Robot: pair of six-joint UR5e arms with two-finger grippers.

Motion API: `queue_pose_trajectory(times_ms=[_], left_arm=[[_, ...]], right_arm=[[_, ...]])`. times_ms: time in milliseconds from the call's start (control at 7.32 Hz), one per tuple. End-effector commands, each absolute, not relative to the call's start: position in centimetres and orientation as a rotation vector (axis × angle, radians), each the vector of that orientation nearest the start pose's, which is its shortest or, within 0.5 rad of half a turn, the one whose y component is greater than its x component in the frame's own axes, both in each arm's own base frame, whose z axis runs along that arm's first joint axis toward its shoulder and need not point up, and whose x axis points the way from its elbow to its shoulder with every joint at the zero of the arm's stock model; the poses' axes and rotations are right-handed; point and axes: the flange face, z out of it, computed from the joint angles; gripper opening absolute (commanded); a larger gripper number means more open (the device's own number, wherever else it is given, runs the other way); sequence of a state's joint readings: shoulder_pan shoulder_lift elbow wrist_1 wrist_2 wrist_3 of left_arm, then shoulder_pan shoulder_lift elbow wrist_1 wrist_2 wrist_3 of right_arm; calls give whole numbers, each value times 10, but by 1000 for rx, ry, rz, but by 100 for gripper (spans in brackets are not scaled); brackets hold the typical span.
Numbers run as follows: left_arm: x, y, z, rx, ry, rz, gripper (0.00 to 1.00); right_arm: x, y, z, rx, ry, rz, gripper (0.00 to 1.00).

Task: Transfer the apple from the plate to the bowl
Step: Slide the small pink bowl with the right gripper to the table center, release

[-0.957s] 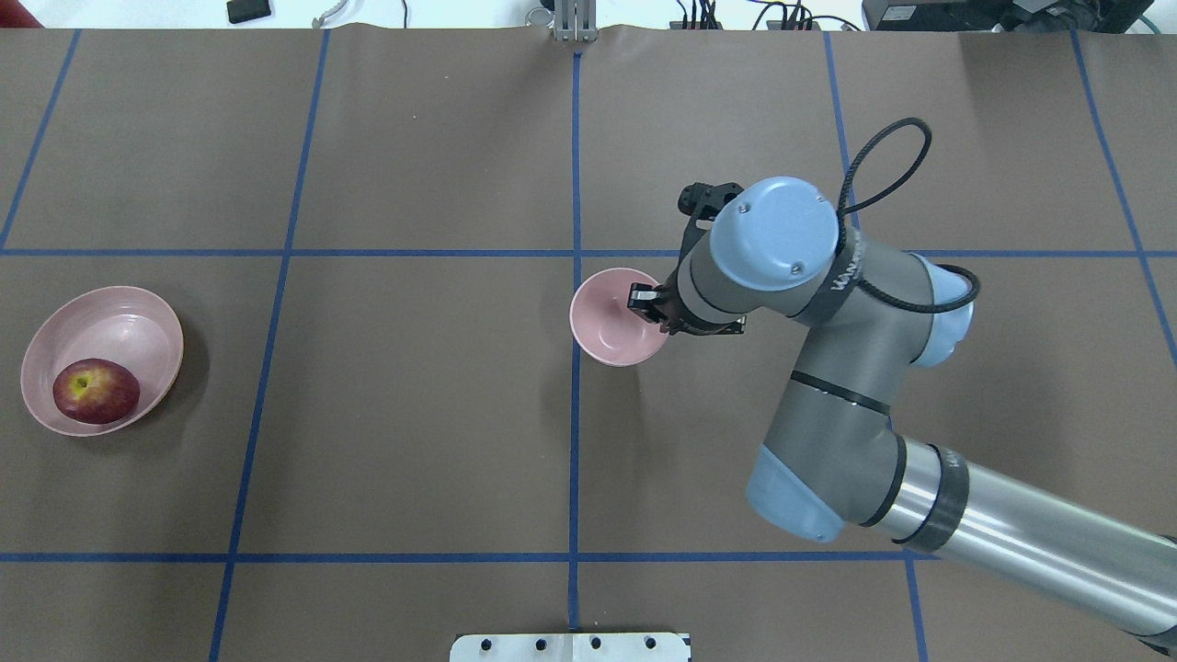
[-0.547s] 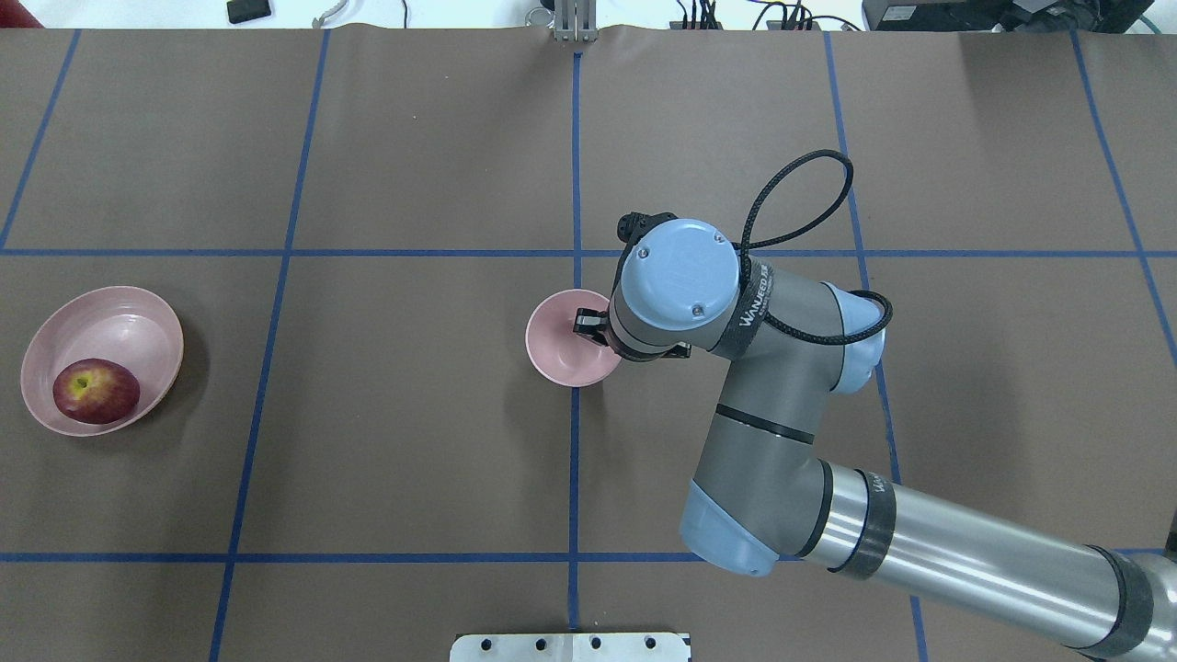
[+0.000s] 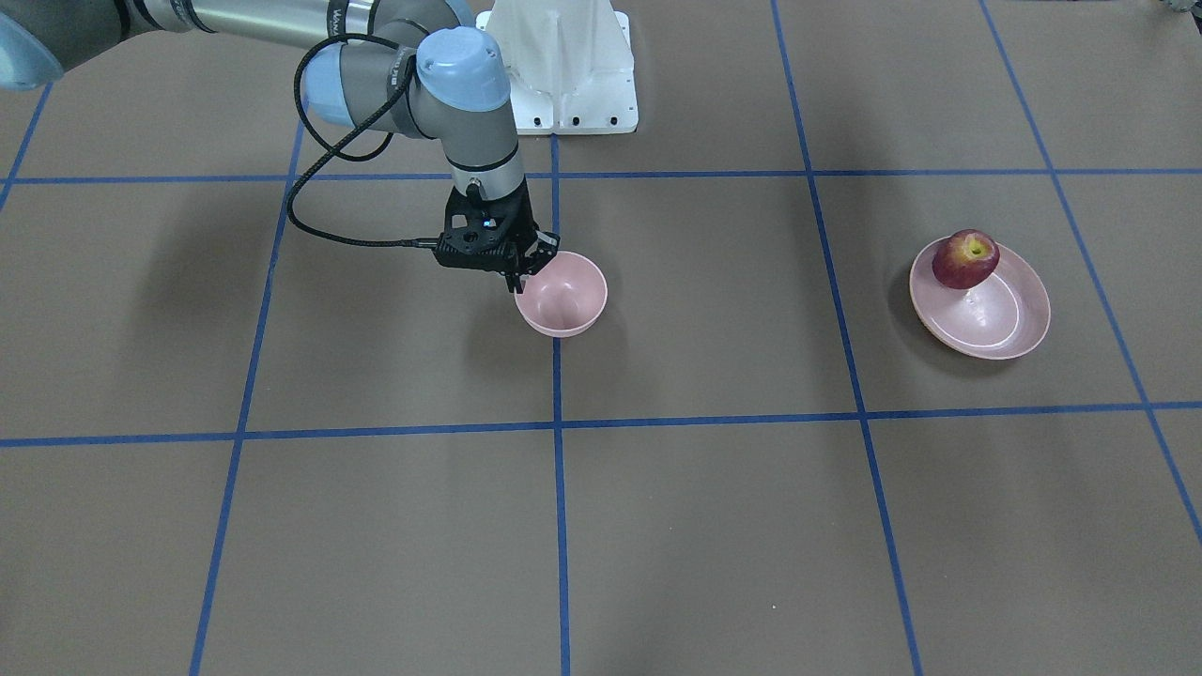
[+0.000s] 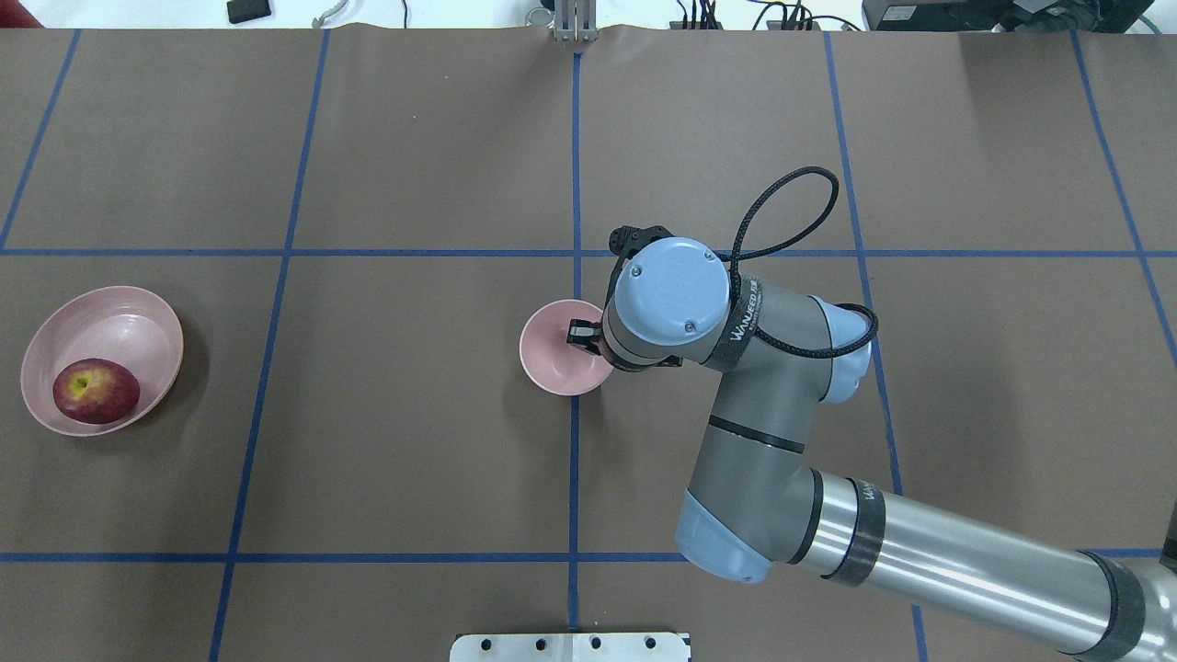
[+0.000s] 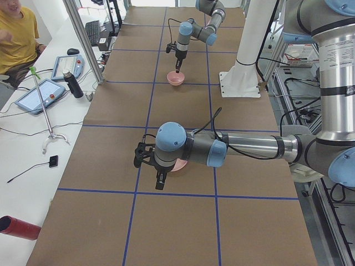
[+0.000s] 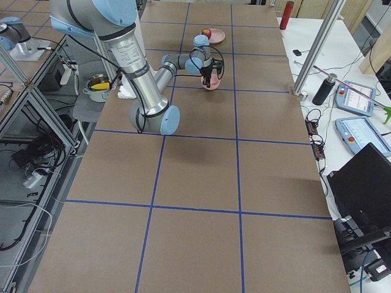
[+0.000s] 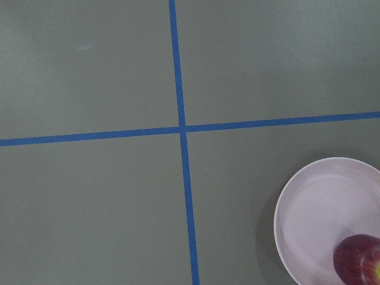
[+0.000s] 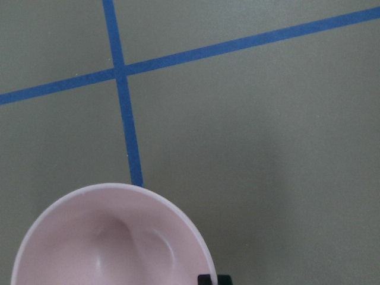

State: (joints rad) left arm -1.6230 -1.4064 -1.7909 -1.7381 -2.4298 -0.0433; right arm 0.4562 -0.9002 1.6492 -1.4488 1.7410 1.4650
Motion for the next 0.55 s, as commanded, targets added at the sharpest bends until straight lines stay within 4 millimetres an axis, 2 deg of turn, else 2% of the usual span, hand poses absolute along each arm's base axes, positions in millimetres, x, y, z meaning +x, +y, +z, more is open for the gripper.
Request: queue_pose_trajectory(times_ms=[0,137,273,410], left_arm=[[-80,-430,601,214,854,7,98],[-80,-430,601,215,854,8,98],[-80,-430,600,217,854,10,98],[-80,-430,596,225,865,18,98]], right_arm=[[-571,-411,216,112,-897,266,99],[-567,-409,211,117,-909,267,100],[-544,-422,197,134,-929,287,100],[-507,-448,188,131,-924,314,100]])
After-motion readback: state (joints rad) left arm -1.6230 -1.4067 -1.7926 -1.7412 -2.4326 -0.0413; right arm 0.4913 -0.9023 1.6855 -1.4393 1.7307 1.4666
